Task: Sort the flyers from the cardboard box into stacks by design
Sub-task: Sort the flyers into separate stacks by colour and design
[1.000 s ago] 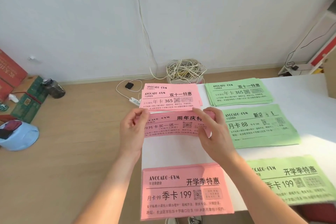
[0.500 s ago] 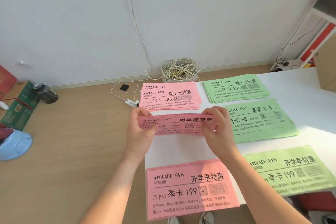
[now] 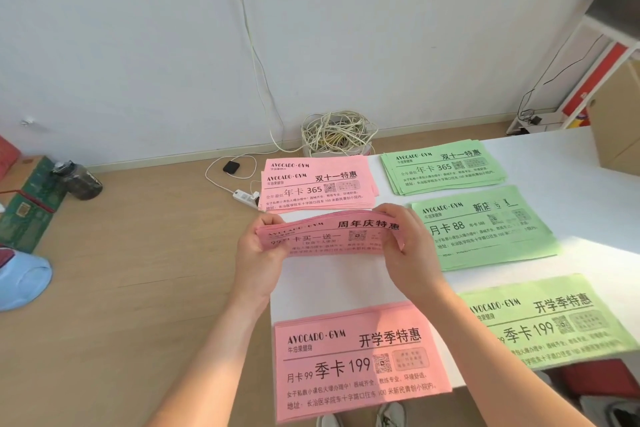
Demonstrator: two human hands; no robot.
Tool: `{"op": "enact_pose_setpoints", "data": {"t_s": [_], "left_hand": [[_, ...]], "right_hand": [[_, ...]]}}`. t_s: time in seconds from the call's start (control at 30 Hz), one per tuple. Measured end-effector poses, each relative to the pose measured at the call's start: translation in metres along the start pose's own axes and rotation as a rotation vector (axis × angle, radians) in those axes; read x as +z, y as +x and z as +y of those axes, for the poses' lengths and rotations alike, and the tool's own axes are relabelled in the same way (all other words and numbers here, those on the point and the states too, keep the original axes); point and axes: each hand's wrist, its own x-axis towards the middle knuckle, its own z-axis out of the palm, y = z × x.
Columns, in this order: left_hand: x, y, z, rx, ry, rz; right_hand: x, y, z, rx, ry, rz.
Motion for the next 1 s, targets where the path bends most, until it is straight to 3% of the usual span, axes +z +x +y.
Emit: {"op": "enact_pose_setpoints", "data": {"t_s": [0.1,0.23,0.6,0.7,0.8,0.87,1.0], "left_hand": [[-0.001,0.000,-0.001,0.008,-0.011,0.008],[-0.003,-0.003,-0.009,-0.028,0.049,0.004],[-0.015,-0.009,-0.011,-0.020,0.295,0.051],[-0.025,-0.012,-0.005,0.122,0.547,0.024],[-0.030,-0.007,0.004,0.328,1.044,-0.235],[-0.024,-0.002,0.009,0.340,1.309,-0.462],[-0.011,0.005,0.011,0.267,1.460,-0.613]], "right_hand": [[0.001,-0.001,0.000,-0.023,-0.023,0.035],[0.002,-0.004,0.009,0.004,-0.090,-0.103],[-0.007,0.001,0.003,0.049,-0.087,-0.184],[-0.014,0.008,-0.002,0.165,0.001,-0.321],[-0.022,0.018,-0.005,0.284,0.004,-0.470],[-0.025,0.024,-0.006,0.330,0.020,-0.539],[-0.024,0.028,-0.008,0.391,0.013,-0.592]]}}
